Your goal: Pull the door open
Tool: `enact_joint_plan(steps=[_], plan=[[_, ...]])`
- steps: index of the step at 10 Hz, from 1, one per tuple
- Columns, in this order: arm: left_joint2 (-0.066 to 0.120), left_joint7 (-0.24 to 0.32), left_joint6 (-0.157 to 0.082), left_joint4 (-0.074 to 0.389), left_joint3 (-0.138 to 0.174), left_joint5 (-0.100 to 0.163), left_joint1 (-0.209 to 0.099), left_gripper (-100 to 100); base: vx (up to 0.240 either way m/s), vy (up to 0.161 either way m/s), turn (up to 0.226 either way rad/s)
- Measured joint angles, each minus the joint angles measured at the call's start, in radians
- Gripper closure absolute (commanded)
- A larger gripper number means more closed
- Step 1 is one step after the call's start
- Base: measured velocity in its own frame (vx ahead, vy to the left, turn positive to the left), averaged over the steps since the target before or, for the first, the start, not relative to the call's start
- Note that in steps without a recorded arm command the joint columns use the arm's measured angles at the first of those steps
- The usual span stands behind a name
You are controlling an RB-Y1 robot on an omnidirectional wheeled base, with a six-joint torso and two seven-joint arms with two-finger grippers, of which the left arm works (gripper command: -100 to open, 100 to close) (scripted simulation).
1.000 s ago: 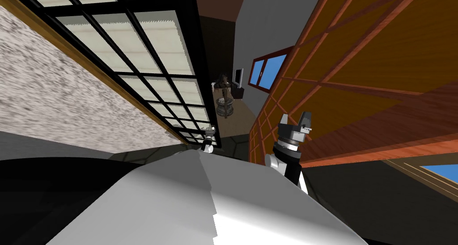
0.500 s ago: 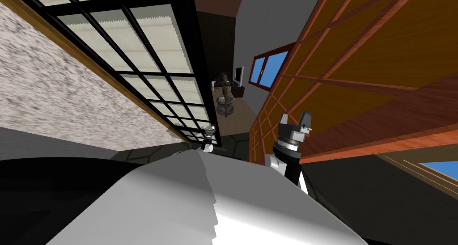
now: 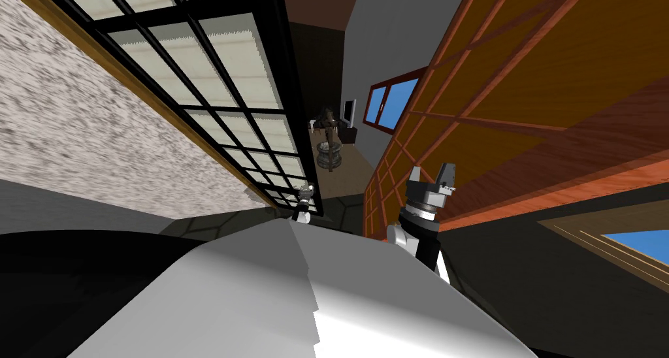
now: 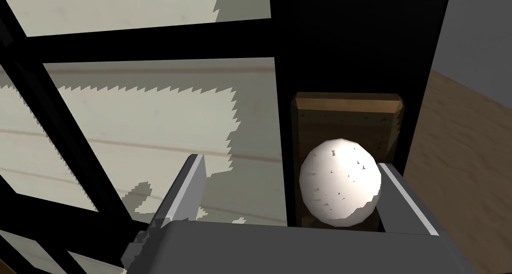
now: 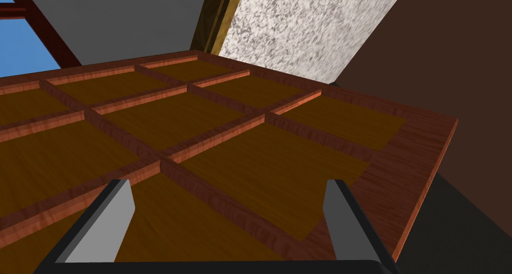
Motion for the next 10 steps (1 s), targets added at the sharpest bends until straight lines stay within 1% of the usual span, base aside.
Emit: enact_joint_plan(steps=[1,2,3,4,5,6,7,8,9,10], plan=[[0.005,-0.004,0.01,-0.018,0.001,0.001,0.002,100,-0.059,-0.008,-0.016],[0.006,-0.006,0.012,-0.014,0.003,0.003,-0.007,100,-0.024,-0.002,-0.015],[0.006,-0.01,0.012,-0.019,0.005,0.003,-0.003,100,-0.001,0.008,0.048],[-0.003,0.001,-0.006,0.022,0.0,-0.001,-0.023,100,0.004,-0.009,-0.012],[0.003,-0.006,0.005,-0.011,0.003,0.002,-0.003,100,0.003,-0.005,-0.012],[0.004,0.009,-0.006,0.023,-0.003,-0.003,-0.019,100,-0.02,-0.002,-0.003],[0.003,0.02,-0.014,0.042,-0.004,-0.003,-0.031,100,-0.015,0.001,0.023],[-0.004,0.045,-0.04,0.104,-0.011,-0.01,-0.061,100,0.005,-0.003,-0.029],[0.009,0.015,-0.014,0.014,-0.002,-0.004,-0.004,100,-0.029,0.002,0.036],[0.006,0.007,-0.01,0.021,-0.004,-0.004,-0.013,100,-0.036,0.002,0.004]])
